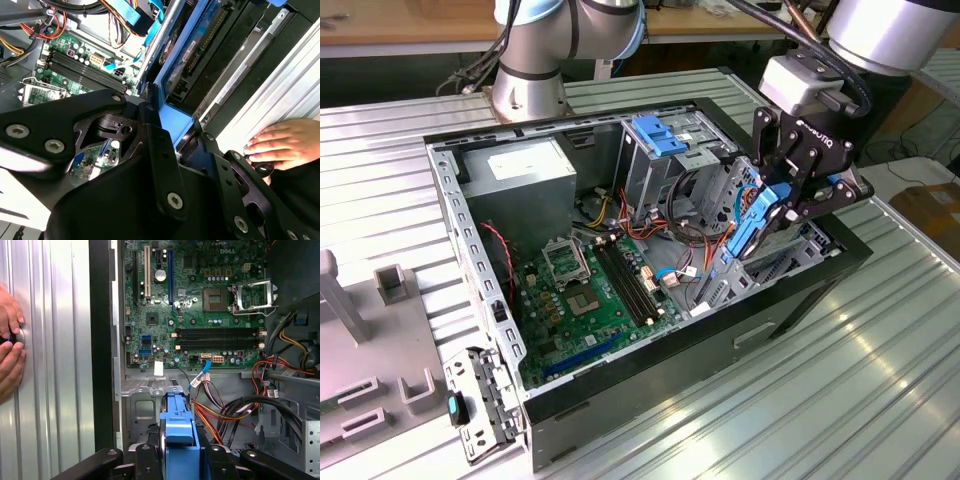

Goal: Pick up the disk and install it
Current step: 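Insert the disk into the insertion slot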

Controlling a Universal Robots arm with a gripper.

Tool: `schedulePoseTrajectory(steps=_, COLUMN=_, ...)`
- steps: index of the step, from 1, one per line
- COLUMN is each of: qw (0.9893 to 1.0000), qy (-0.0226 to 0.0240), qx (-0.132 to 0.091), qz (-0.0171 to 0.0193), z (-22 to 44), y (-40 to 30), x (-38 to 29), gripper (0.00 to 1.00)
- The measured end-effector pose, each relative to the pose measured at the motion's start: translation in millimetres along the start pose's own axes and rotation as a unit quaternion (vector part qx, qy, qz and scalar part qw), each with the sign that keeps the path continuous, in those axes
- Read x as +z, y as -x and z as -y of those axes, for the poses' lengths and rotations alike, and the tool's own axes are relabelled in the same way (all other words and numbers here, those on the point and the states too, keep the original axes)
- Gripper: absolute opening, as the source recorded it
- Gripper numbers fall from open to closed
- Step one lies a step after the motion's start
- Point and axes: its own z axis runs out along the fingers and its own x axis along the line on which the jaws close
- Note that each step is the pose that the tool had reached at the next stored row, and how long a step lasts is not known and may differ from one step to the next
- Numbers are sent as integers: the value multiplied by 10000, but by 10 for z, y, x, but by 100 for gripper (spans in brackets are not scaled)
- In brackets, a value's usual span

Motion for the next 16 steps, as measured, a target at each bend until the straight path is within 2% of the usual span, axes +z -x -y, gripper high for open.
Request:
schedulePoseTrajectory(steps=5, qw=10000, qy=-1, qx=0, qz=-2, z=0, y=0, x=-1, gripper=38)
schedulePoseTrajectory(steps=6, qw=10000, qy=0, qx=-1, qz=-1, z=1, y=0, x=0, gripper=44)
schedulePoseTrajectory(steps=11, qw=10000, qy=0, qx=0, qz=-1, z=4, y=0, x=12, gripper=44)
schedulePoseTrajectory(steps=14, qw=10000, qy=0, qx=0, qz=-1, z=43, y=2, x=33, gripper=43)
schedulePoseTrajectory(steps=15, qw=10000, qy=0, qx=0, qz=0, z=53, y=3, x=41, gripper=30)
schedulePoseTrajectory(steps=16, qw=10000, qy=0, qx=0, qz=-1, z=61, y=4, x=48, gripper=24)
